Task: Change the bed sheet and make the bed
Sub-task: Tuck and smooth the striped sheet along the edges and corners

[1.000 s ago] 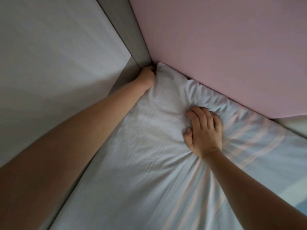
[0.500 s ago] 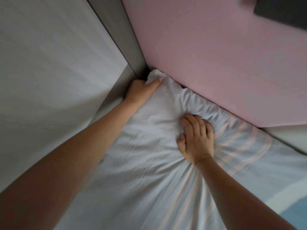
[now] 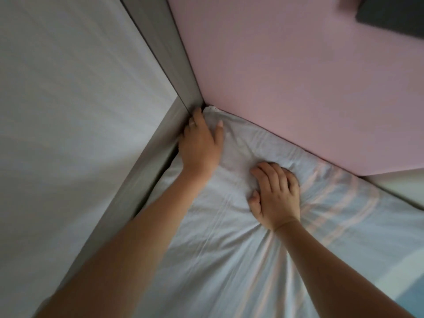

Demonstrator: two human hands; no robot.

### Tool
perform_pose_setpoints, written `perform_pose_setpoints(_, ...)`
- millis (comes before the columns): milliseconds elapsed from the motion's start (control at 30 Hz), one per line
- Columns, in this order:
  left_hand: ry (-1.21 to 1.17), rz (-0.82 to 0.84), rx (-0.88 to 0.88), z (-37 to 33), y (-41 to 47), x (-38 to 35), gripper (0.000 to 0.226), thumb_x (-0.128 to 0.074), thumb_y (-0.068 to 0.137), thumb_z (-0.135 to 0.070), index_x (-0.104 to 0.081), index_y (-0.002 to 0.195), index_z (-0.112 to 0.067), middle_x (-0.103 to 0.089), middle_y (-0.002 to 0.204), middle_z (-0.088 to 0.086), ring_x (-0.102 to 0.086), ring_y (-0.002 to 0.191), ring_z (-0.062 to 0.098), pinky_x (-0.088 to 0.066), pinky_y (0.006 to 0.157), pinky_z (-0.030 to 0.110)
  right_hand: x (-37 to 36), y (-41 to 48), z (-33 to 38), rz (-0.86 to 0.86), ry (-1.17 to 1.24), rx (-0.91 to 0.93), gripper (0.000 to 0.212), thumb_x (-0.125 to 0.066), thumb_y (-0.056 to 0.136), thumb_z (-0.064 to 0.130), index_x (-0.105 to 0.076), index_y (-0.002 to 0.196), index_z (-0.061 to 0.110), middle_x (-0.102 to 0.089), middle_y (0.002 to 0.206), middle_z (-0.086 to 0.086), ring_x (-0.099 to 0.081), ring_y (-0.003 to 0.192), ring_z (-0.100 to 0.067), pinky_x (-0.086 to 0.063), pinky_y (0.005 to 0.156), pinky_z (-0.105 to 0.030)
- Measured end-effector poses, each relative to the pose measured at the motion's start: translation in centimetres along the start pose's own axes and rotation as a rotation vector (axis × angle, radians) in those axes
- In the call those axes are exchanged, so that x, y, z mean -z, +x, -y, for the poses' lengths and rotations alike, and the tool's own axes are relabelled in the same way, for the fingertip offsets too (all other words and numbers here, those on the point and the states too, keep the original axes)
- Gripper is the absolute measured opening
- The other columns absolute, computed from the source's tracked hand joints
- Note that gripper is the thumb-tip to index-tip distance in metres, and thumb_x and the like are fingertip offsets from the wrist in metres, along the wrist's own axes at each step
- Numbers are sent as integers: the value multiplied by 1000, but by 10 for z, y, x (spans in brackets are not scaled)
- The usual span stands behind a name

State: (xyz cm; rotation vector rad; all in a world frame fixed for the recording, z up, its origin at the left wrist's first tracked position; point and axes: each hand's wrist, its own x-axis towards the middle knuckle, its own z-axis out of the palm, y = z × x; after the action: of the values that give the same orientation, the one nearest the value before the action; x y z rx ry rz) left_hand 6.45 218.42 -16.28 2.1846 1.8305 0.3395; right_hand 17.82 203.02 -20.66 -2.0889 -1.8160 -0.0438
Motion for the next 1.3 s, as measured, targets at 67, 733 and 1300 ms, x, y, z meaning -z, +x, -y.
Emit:
perform_pose_setpoints(67, 88, -73, -198, 8, -47, 3, 59, -39, 92, -43, -36, 143, -12, -44, 142, 14, -45, 128, 32, -33, 107, 49, -1, 0, 0, -3, 1, 2, 48, -42, 75, 30, -52, 118, 12, -58, 121, -8, -45, 117, -23, -29, 101, -38)
perform_pose_setpoints(733, -9, -25, -242, 63, -136, 18, 58, -35, 91, -27, -33, 146, -10, -29, 154, 7, -21, 144, 21, 2, 116, 53, 3, -1, -1, 131, -91, 17, 74, -44, 76, 56, -48, 139, 20, -49, 141, 2, -37, 129, -16, -18, 109, -40)
perform_pose_setpoints(1300, 236, 80, -24, 140, -305, 2, 67, -33, 82, -33, -33, 147, -18, -27, 155, 4, -24, 143, 22, -5, 110, 65, 12, -13, 51, 96, 64, -349, 58, -44, 92, 39, -33, 147, 28, -27, 156, 7, -16, 145, -13, 5, 116, -37)
